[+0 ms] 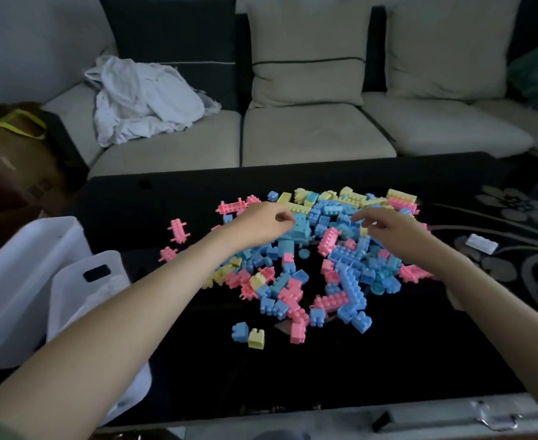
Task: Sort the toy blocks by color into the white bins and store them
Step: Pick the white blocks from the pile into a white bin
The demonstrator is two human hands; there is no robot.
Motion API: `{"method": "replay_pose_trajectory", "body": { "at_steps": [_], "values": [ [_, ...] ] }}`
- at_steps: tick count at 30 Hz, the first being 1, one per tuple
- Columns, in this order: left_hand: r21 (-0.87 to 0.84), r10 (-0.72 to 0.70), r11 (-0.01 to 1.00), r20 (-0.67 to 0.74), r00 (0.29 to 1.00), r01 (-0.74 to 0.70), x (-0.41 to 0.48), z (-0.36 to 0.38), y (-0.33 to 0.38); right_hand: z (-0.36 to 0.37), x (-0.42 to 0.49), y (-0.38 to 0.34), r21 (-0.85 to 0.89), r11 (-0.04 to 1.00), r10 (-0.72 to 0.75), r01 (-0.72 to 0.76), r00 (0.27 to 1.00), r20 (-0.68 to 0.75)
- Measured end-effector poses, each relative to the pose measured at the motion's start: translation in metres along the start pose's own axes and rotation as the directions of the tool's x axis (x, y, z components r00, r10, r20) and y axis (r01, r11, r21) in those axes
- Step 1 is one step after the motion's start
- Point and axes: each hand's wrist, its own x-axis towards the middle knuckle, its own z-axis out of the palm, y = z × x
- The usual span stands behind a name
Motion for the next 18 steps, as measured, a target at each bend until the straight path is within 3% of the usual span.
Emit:
{"method": "replay_pose_trajectory", "body": {
  "at_steps": [4,6,9,11,14,18],
  "values": [
    [-0.021,0.073,0.997,0.013,0.997,-0.072,0.032,0.014,0.025,-0.035,0.001,0.042,-0.070,0.995,0.056,-0.065,0.991,-0.124],
    [-0.024,0.116,0.993,-0.003,0.993,-0.116,0.047,0.028,0.040,-0.051,0.001,0.072,-0.144,0.976,0.134,-0.165,0.969,-0.207],
    [-0.023,0.207,0.978,0.022,0.978,-0.207,0.069,0.056,0.069,-0.063,-0.006,0.122,-0.202,0.864,0.400,-0.461,0.872,-0.281],
    [0.012,0.266,0.964,0.054,0.962,-0.267,0.077,0.071,0.084,-0.060,-0.015,0.142,-0.208,0.789,0.544,-0.578,0.815,-0.200],
    [0.073,0.337,0.935,0.127,0.933,-0.347,0.090,0.087,0.104,-0.051,-0.026,0.166,-0.286,0.803,0.519,-0.524,0.849,-0.097],
    [0.168,0.387,0.899,0.125,0.913,-0.404,0.107,0.101,0.122,-0.043,-0.024,0.167,-0.240,0.916,0.293,-0.322,0.944,-0.148]
  ]
}}
